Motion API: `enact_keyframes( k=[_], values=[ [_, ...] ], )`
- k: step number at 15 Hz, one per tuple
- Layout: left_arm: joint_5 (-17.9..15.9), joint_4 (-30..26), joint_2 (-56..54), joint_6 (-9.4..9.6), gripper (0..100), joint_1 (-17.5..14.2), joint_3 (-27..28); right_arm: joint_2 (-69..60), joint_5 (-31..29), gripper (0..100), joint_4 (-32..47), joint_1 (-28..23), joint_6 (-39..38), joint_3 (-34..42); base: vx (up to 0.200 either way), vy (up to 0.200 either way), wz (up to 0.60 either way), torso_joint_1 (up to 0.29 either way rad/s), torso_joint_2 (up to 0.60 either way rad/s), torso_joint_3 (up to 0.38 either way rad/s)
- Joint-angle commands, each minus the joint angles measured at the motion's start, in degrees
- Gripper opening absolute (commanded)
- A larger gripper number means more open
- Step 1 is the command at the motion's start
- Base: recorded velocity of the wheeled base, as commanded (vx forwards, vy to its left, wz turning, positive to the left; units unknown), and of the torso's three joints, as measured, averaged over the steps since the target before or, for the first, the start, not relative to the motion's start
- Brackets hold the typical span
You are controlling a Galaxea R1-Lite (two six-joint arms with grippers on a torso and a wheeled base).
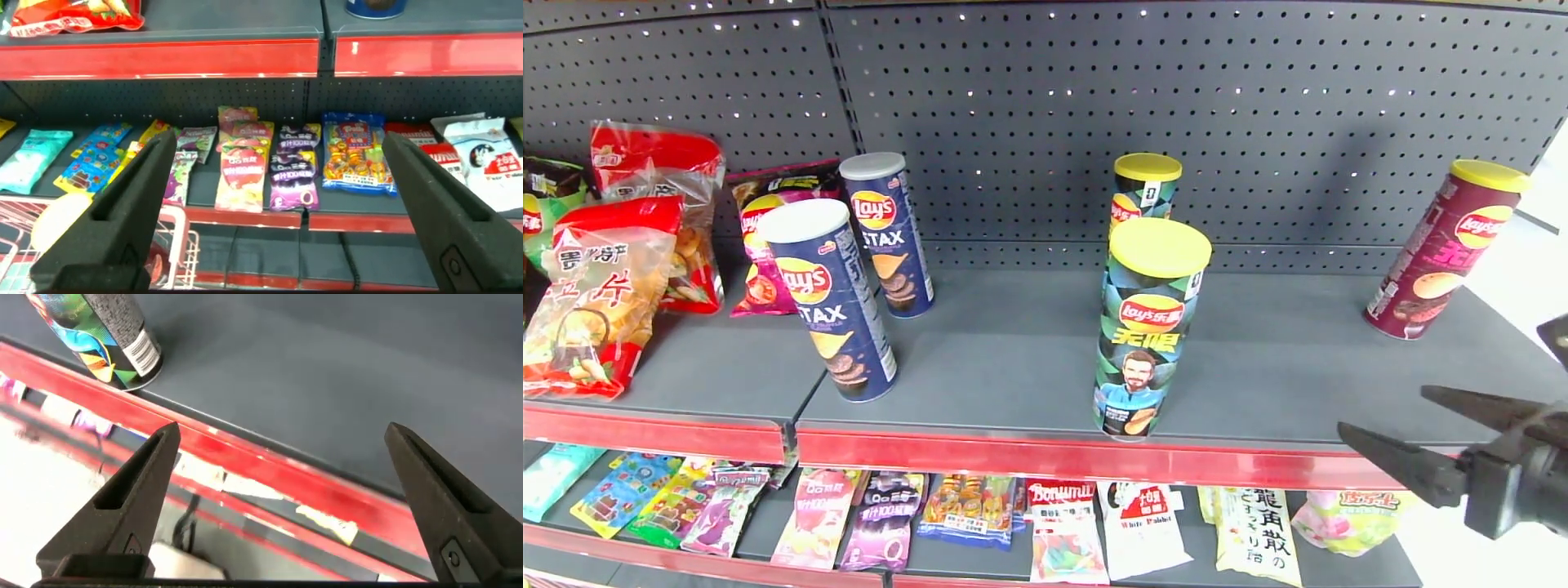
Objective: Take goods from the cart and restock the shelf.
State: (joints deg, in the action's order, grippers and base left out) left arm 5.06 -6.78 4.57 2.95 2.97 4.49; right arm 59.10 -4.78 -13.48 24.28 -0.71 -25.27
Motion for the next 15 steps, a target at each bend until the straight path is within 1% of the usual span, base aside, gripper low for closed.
enact_keyframes(
  k=[1,2,3,4,5,6,7,9,10,11,12,13,14,15],
  values=[
    [0.0,0.1,0.2,-1.28,100,0.0,0.0,-18.9,-0.3,100,0.7,-2.9,0.9,8.7,0.0,0.0,0.0,0.0,0.0,0.0],
    [0.0,0.1,0.2,-1.72,100,0.1,0.0,-23.9,-1.2,100,0.8,-3.2,2.6,11.0,0.0,0.0,0.0,0.0,0.0,0.0],
    [-0.8,0.1,0.1,-1.72,100,0.0,0.0,-32.2,-6.0,100,3.6,-5.3,5.4,12.8,0.0,0.0,0.0,0.0,0.0,0.0],
    [-1.7,0.1,0.1,-1.72,100,0.0,0.0,-36.9,-8.5,100,9.8,-8.0,5.4,11.6,0.0,0.0,0.0,0.0,0.0,0.0],
    [-2.9,0.1,0.2,-1.72,100,0.0,-0.1,-40.6,-8.7,100,18.1,-11.5,5.1,8.2,0.0,0.0,0.0,0.0,0.0,0.0],
    [-4.4,0.1,0.2,-1.72,100,0.1,-0.1,-44.1,-8.6,100,26.8,-13.7,5.1,4.6,0.0,0.0,0.0,0.0,0.0,0.0],
    [-4.8,0.1,0.1,-1.72,100,0.0,-0.1,-46.4,-8.9,100,31.4,-14.2,5.0,2.7,0.0,0.0,0.0,0.0,0.0,0.0],
    [-4.8,0.1,0.1,-1.98,100,0.1,-0.1,-50.6,-10.9,100,32.6,-15.0,4.4,3.7,0.0,0.0,0.0,0.0,0.0,0.0],
    [-4.9,0.2,0.1,-2.07,100,0.0,-0.1,-52.0,-12.2,100,32.7,-17.2,4.4,6.4,0.0,0.0,0.0,0.0,0.0,0.0],
    [-4.9,0.2,0.1,-2.07,100,0.0,-0.1,-52.8,-12.2,100,32.8,-18.7,4.4,7.7,0.0,0.0,0.0,0.0,0.0,0.0],
    [-4.8,0.2,0.1,-2.16,100,0.0,-0.1,-54.2,-12.2,100,32.9,-22.2,4.4,10.9,0.0,0.0,0.0,0.0,0.0,0.0],
    [-4.5,0.2,0.1,-2.25,100,0.1,-0.1,-54.4,-12.4,100,32.9,-24.5,4.4,12.4,0.0,0.0,0.0,0.0,0.0,0.0],
    [-4.4,0.1,0.1,-2.69,100,0.1,-0.1,-54.1,-12.4,100,32.8,-27.9,4.1,14.2,0.0,0.0,0.0,0.0,0.0,0.0],
    [-4.4,0.1,0.1,-2.86,100,0.1,-0.1,-54.2,-11.9,100,32.6,-27.4,4.4,14.5,0.0,0.0,0.0,0.0,0.0,0.0]
  ],
)
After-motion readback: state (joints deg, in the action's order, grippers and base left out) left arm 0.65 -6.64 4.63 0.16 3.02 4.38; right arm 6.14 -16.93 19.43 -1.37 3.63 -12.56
